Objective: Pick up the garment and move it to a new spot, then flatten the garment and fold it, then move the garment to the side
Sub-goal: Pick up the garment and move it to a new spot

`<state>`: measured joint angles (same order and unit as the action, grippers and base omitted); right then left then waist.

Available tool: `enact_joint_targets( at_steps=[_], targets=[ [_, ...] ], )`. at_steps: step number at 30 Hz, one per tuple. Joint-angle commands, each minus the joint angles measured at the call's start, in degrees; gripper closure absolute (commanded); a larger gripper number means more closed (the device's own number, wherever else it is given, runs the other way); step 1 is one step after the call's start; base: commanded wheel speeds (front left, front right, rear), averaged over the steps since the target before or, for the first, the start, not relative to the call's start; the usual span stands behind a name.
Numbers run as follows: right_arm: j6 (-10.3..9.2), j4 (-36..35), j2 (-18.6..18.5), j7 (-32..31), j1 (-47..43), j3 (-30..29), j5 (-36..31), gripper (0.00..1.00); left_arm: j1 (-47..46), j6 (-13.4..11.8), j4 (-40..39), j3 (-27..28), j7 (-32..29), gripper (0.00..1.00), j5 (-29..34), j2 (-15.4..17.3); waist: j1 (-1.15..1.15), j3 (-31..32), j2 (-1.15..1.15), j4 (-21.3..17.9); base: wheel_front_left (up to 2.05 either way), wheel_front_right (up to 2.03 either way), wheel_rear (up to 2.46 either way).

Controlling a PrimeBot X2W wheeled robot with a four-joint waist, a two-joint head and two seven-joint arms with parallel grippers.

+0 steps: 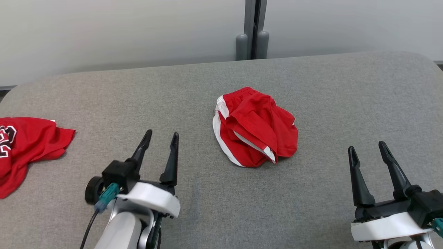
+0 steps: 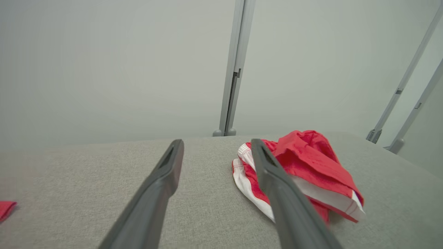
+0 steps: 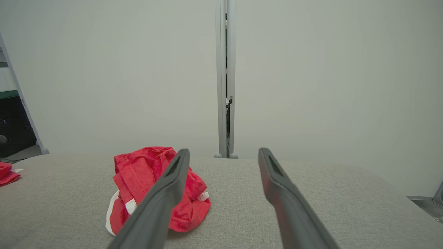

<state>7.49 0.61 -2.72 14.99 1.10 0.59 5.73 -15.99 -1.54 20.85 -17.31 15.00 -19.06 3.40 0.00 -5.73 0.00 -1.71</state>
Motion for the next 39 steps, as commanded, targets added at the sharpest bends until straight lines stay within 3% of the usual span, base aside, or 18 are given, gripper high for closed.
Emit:
enact_joint_targets(
  at_steps=[1,14,39],
  targets=[
    [0.01,0.1,-0.3,0.3,-0.5,-0.1,-0.3,0.0,2.0,-0.2,-1.7,1.4,0.3,0.0,1.1,0.3,0.0,0.4,0.0,0.3,0.0,0.0,0.0],
    [0.01,-0.7,-0.3,0.3,-3.3,-0.5,0.5,0.0,15.6,-1.0,-11.1,11.6,0.2,0.0,5.7,-0.3,0.0,2.1,0.0,1.1,0.0,0.0,0.0],
    [0.01,1.1,-0.3,0.3,-3.8,-0.2,1.4,0.0,18.0,-1.9,-10.4,12.7,0.2,0.0,4.2,-0.4,0.0,2.9,0.0,1.8,0.0,0.0,0.0]
  ],
)
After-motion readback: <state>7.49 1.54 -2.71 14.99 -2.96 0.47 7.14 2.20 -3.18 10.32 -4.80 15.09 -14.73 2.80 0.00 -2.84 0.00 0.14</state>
